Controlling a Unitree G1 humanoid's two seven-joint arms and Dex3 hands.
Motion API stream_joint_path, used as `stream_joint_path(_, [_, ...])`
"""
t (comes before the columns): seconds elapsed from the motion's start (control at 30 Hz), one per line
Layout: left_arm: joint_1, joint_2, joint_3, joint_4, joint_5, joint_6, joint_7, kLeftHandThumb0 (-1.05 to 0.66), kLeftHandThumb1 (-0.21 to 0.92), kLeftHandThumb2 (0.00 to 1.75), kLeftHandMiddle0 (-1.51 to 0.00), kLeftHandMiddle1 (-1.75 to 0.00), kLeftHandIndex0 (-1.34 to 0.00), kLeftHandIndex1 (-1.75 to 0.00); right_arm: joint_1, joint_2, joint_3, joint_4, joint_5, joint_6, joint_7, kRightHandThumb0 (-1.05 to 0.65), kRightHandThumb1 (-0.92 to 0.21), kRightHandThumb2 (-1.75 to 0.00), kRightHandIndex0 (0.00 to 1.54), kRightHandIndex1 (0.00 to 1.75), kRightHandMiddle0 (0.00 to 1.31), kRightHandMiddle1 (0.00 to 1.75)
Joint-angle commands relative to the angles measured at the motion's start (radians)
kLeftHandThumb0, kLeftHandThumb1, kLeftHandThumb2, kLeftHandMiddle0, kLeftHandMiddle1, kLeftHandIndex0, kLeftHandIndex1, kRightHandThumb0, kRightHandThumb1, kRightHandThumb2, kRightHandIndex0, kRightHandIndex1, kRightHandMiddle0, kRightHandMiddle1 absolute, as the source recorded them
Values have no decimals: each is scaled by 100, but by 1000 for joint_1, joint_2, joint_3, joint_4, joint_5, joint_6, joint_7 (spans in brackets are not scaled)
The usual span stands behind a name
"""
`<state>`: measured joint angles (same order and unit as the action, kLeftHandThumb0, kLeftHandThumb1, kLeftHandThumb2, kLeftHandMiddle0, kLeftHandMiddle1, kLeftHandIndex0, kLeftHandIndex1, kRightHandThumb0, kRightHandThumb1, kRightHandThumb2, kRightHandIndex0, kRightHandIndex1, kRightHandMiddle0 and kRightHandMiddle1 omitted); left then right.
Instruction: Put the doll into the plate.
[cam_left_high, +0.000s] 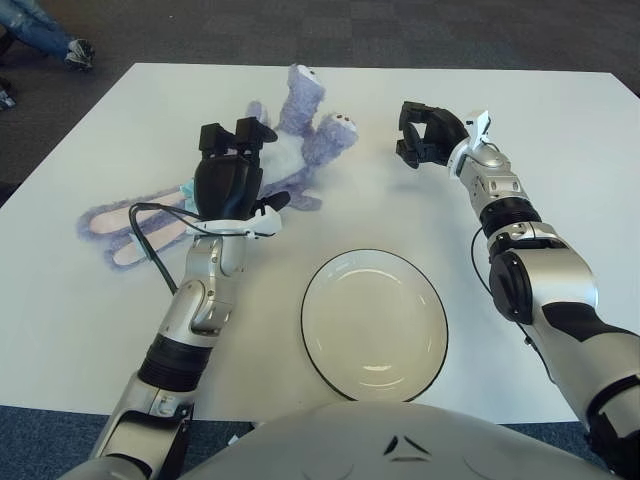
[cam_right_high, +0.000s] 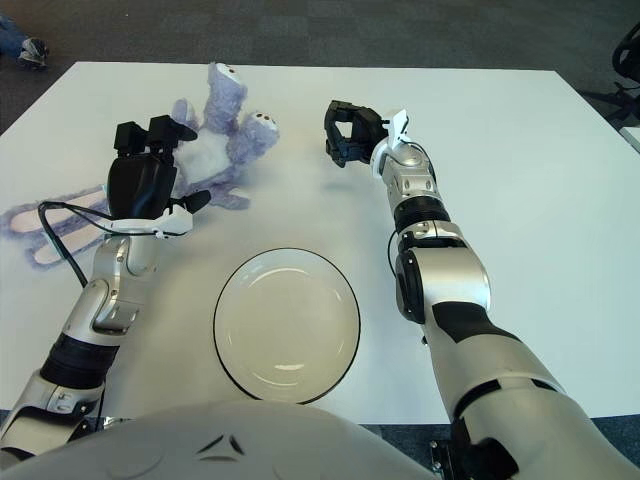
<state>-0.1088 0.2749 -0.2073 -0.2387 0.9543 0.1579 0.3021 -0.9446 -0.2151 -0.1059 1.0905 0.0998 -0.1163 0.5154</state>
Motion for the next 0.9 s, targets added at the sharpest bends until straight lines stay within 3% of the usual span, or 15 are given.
stream_joint_path(0.0, [21, -17, -2, -41, 54, 39, 10, -40, 20, 107, 0, -146, 0, -104, 3, -7, 1, -5, -4, 12, 3, -48, -30, -133, 126, 175, 62, 175])
stream_joint_path(0.27, [46, -31, -2, -88, 98, 53, 11, -44, 25, 101, 0, -127, 0, -83, 3, -8, 4, -5, -7, 15, 1, -48, -31, -132, 125, 175, 62, 175])
stream_joint_path(0.53, [63, -41, 0, -114, 130, 53, 29, -43, 25, 99, 0, -117, 0, -77, 2, -9, 8, -3, -8, 19, 8, -48, -31, -132, 124, 175, 62, 175])
stream_joint_path(0.87, [74, -103, -20, -160, 394, 256, -133, -50, 27, 93, 0, -88, 0, -61, -1, -15, 20, 6, -22, 12, 6, -48, -31, -132, 124, 175, 61, 175])
